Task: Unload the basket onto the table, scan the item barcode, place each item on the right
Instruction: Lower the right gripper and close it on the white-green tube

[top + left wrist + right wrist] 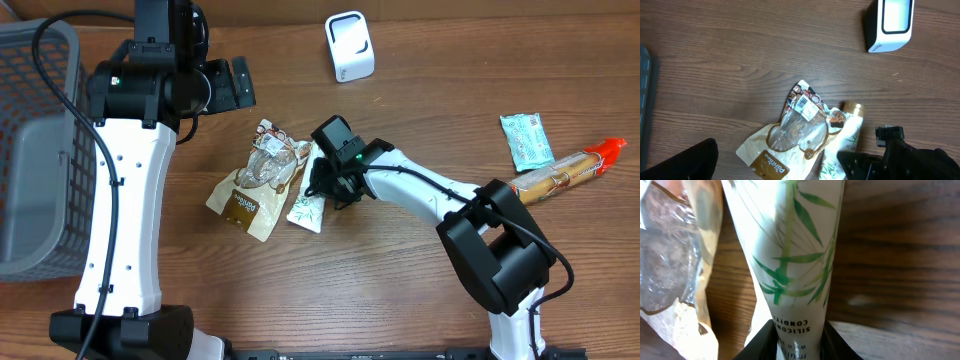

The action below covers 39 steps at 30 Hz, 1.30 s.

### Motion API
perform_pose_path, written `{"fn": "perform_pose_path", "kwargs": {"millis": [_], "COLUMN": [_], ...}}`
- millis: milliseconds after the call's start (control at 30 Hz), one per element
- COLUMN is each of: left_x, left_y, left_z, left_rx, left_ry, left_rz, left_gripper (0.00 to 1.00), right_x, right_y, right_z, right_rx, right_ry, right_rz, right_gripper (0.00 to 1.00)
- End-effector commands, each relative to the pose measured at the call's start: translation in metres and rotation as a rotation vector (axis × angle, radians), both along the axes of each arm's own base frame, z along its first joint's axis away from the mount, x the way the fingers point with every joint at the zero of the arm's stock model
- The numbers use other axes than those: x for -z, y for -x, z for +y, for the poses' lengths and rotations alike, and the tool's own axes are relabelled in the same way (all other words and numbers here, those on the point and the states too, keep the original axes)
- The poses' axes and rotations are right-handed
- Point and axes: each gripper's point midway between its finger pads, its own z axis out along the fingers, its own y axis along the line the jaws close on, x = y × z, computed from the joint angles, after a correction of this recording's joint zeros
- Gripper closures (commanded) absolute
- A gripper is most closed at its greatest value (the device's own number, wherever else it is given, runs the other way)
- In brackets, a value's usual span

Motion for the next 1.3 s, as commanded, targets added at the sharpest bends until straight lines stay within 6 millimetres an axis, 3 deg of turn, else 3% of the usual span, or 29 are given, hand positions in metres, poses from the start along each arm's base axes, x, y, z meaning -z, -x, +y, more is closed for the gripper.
{"fn": "perform_pose_path", "kwargs": {"millis": [0, 233, 700, 933, 1267], "left_x": [0.000, 0.000, 0.000, 0.000, 0.000], "left_y": [0.001, 0.001, 0.001, 0.001, 0.001], "left_z": [0.003, 0.003, 0.003, 0.003, 0.003], "left_rx": [0.007, 0.007, 0.007, 0.007, 0.007], "left_ry": [-0.021, -0.021, -0.021, -0.021, -0.021], "left_rz": [-0.002, -0.002, -0.002, -0.002, -0.002], "left_gripper": [0.00, 0.00, 0.00, 0.00, 0.01], "right_x": [0.016, 0.011, -0.001, -0.010, -0.009], "right_y": [0.012, 0.016, 0.017, 0.013, 0.013], "right_z": [-0.015, -0.021, -0.068, -0.061, -0.056], "right_rx": [0.006, -0.044, -0.030, -0.075, -0.081], "right_ry": [0.071, 0.112, 0.369, 0.347, 0.316], "right_rz": [0.044, 0.058, 0.061, 0.050, 0.052], "right_gripper": [0.75, 0.74, 0.68, 0.63, 0.96]}}
